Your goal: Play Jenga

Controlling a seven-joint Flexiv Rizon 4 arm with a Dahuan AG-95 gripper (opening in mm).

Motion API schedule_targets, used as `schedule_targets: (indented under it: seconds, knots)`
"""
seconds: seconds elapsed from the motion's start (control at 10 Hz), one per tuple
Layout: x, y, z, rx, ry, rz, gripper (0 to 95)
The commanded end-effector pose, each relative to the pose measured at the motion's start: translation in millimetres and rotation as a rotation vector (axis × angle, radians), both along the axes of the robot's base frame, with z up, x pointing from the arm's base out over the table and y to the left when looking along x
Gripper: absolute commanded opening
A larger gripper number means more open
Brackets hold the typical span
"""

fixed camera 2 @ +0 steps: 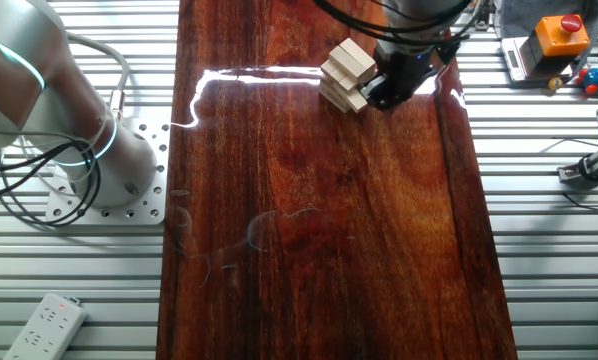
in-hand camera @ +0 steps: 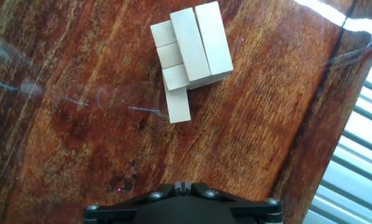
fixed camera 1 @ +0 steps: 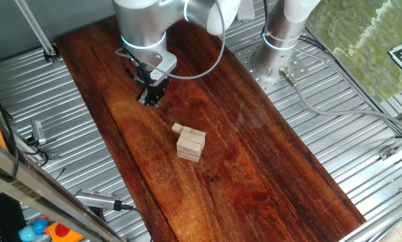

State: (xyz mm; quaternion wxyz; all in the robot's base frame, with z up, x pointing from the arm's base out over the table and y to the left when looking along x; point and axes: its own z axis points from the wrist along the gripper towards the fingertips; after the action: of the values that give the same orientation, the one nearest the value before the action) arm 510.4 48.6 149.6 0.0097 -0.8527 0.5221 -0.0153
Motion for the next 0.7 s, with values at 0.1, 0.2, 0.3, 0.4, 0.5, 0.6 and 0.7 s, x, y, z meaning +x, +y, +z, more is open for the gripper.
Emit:
schedule_targets:
  seconds: [0.1,0.2,0.3,0.4,0.5,0.6,0.7]
  knots:
    - [-0.5,-0.6,-0.8,0.003,-0.011,-0.001,0.0]
    - [-0.5,-0.6,-0.8,0.002,-0.017,-0.007,0.0]
    - [-0.5,-0.6,-0.8,-0.002,-0.017,-0.007,0.0]
    - [-0.5,-0.6,-1.0,-0.006,-0.016,0.007,0.0]
    - [-0.5,-0.6,-1.0,-0.01,-0.015,0.022,0.0]
    - [-0.4,-0.6,-1.1,-0.018,-0.014,0.019,0.0]
    - [-0.4,-0.6,-1.1,-0.015,-0.013,0.007,0.0]
